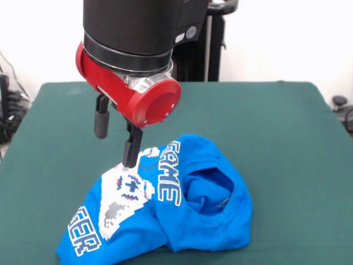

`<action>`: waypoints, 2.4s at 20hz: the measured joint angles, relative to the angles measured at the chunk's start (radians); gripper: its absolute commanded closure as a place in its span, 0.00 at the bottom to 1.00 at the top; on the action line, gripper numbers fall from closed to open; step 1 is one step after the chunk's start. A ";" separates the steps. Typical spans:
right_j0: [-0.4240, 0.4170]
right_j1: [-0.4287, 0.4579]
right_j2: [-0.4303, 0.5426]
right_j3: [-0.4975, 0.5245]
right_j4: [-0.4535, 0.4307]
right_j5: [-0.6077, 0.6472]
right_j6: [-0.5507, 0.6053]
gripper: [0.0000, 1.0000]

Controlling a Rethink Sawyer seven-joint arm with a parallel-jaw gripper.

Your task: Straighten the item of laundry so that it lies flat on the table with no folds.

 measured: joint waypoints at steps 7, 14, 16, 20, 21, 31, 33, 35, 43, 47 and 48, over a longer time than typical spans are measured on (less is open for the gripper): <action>0.007 -0.005 0.000 -0.031 -0.081 0.023 0.000 0.00; 0.033 -0.001 0.015 -0.034 -0.080 0.034 0.000 0.00; 0.039 0.001 0.020 -0.038 -0.078 0.037 0.000 0.00; 0.059 0.026 0.028 -0.063 -0.058 0.045 0.000 0.00; 0.063 0.031 0.030 -0.068 -0.052 0.045 0.000 0.00; 0.107 0.128 0.052 -0.137 -0.008 0.045 0.000 0.00; 0.114 0.150 0.053 -0.151 -0.005 0.045 0.000 0.00; 0.126 0.180 0.053 -0.159 -0.005 0.045 0.000 0.00; 0.146 0.227 0.057 -0.159 -0.005 0.045 0.000 0.00; 0.145 0.236 0.057 -0.159 -0.005 0.051 0.000 0.00; 0.145 0.237 0.057 -0.159 -0.005 0.058 0.000 0.00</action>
